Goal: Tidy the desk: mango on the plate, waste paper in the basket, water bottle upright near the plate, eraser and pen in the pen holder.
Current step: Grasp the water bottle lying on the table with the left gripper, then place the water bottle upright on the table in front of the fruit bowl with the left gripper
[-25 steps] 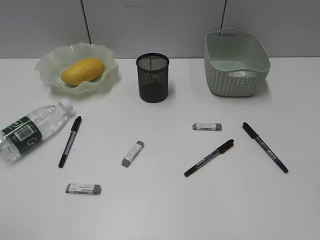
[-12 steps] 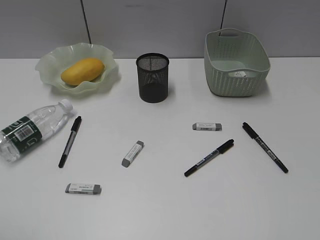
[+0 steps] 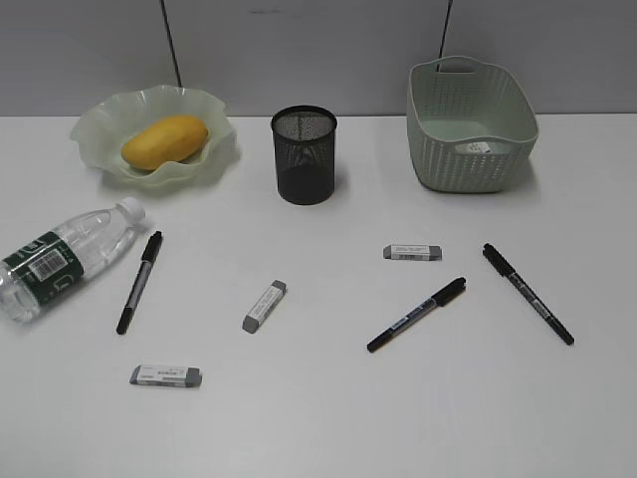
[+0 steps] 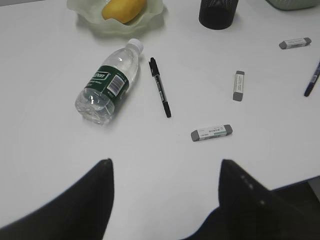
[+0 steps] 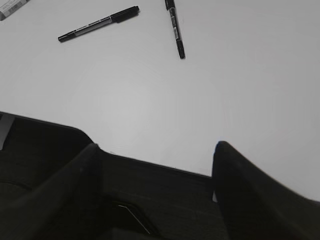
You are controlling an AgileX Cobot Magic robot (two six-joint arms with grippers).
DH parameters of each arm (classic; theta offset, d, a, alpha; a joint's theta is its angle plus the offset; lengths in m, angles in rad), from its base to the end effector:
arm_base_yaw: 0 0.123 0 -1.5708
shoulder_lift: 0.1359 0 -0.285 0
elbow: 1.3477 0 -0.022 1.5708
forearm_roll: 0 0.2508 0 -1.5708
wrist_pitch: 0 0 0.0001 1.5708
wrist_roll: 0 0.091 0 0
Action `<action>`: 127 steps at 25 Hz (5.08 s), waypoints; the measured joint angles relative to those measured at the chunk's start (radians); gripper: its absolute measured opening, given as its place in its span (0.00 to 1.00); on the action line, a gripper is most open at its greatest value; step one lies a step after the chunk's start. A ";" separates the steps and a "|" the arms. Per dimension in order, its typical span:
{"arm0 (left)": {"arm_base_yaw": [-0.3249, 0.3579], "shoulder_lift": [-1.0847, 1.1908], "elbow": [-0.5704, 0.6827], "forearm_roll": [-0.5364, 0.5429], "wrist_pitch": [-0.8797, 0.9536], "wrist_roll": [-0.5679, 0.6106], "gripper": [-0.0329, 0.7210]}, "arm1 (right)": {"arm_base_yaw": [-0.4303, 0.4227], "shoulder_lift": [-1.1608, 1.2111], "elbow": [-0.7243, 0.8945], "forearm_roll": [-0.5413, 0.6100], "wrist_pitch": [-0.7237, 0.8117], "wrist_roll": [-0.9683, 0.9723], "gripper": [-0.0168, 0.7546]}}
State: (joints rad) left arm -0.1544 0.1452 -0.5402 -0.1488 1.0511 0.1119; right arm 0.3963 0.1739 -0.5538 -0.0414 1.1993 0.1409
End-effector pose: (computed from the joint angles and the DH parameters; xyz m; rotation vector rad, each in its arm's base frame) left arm 0.0124 -0.0138 0.2895 0.2803 2.1182 -0.2064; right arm 0.0107 0.0007 0.2816 -0.2920 2.2938 0.2230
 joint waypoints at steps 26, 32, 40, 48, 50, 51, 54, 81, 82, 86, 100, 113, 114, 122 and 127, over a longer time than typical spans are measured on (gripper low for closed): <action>0.000 1.114 -0.400 0.072 -0.193 0.001 0.83 | 0.000 0.000 0.003 -0.007 -0.010 -0.003 0.72; 0.000 1.358 -0.626 0.083 -0.135 0.045 0.83 | 0.000 0.000 0.003 -0.007 -0.010 -0.003 0.72; 0.000 1.633 -0.893 0.085 -0.014 0.203 0.85 | 0.000 0.000 0.003 -0.008 -0.010 -0.004 0.72; -0.002 1.820 -0.989 0.118 0.034 0.281 0.95 | 0.000 0.000 0.003 -0.008 -0.011 -0.004 0.72; -0.004 1.847 -0.989 0.131 0.036 0.309 0.95 | 0.000 0.000 0.003 -0.008 -0.011 -0.004 0.71; -0.004 1.858 -0.989 0.133 0.036 0.325 0.95 | 0.000 0.000 0.003 -0.008 -0.011 -0.004 0.71; -0.006 1.882 -0.989 0.134 0.027 0.364 0.95 | 0.000 0.000 0.003 -0.008 -0.011 -0.004 0.71; -0.007 2.005 -0.996 0.166 0.012 0.390 0.73 | 0.000 0.000 0.003 -0.009 -0.011 -0.004 0.68; -0.007 2.005 -0.996 0.165 0.026 0.379 0.73 | 0.000 0.000 0.003 -0.009 -0.011 -0.004 0.68; -0.007 1.980 -0.996 0.159 0.076 0.322 0.73 | 0.000 0.000 0.003 -0.009 -0.011 -0.004 0.68; 0.013 1.614 -0.979 -0.069 0.080 0.205 0.73 | 0.000 0.000 0.003 -0.010 -0.011 -0.004 0.68; 0.021 1.092 -0.392 -0.150 -0.498 0.202 0.73 | 0.000 0.000 0.003 -0.010 -0.011 -0.004 0.68; 0.021 1.063 -0.344 -0.166 -0.573 0.202 0.73 | 0.000 0.000 0.003 -0.010 -0.011 -0.004 0.68; 0.021 1.032 -0.111 -0.253 -1.042 0.202 0.73 | 0.000 0.000 0.003 -0.010 -0.011 -0.004 0.68; 0.021 1.150 -0.109 -0.246 -1.203 0.202 0.73 | 0.000 0.000 0.003 -0.010 -0.011 -0.004 0.68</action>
State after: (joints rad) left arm -0.1330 1.2956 -0.6488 -0.3950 -0.1517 0.3138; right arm 0.3963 0.1739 -0.5508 -0.0510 1.1883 0.1371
